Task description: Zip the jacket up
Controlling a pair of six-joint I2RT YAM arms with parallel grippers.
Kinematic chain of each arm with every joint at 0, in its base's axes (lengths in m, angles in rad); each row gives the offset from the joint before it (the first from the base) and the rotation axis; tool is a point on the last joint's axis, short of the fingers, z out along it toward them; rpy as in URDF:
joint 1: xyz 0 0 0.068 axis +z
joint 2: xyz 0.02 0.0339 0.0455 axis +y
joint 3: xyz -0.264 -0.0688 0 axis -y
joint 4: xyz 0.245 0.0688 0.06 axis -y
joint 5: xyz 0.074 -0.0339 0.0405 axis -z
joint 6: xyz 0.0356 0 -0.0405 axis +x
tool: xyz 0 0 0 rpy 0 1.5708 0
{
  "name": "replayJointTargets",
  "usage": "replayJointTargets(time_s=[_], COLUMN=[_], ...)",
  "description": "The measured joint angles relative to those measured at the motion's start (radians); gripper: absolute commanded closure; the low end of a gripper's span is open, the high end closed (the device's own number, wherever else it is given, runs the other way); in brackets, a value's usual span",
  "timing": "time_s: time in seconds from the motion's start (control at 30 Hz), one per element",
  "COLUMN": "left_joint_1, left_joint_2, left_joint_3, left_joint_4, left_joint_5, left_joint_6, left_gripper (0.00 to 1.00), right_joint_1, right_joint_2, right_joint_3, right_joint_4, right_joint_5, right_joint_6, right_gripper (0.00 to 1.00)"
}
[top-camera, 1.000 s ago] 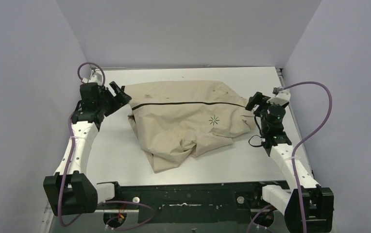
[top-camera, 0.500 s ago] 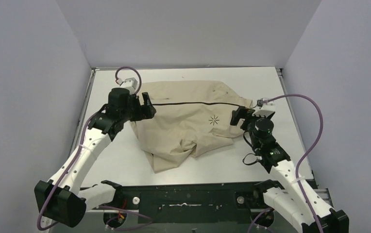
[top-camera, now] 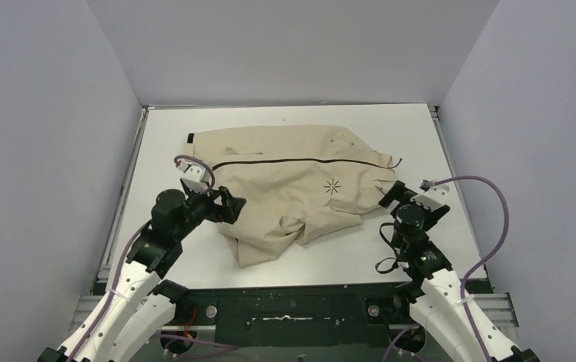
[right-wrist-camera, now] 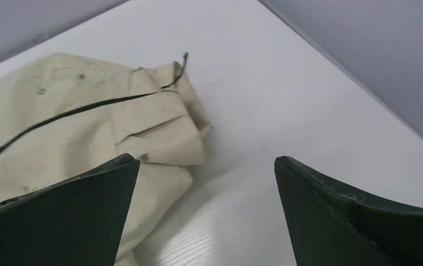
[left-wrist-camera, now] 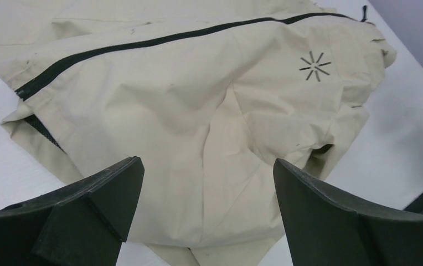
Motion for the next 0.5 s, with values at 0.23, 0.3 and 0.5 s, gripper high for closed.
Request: replayJointTargets(time_s=[0.23,0.3,0.5], left_joint_1=[0.023,0.048,0.107], left_joint_2=[0.008,0.070,0.277], left_joint_3=[-0.271,-0.274,-0.270], left_joint_4=[0.241,0.275,0.444], left_joint_5=[-0.222,-0.283,-0.409], left_joint_6=[0.055,0.076,0.135], left_gripper=[0.11,0.11,0.10], right_joint_1=[-0.010,-0.028,-0.180], right_joint_2=[0.319,0.442,0.728], right_joint_3=[-0.139,-0.146,-0.190], right_joint_4=[0.340,0.512,0.876], right_joint_5=[0.202,0.214,0.086], right_joint_6=[-0.165,-0.253,-0.436], right_gripper=[0.00,0.00,0.00])
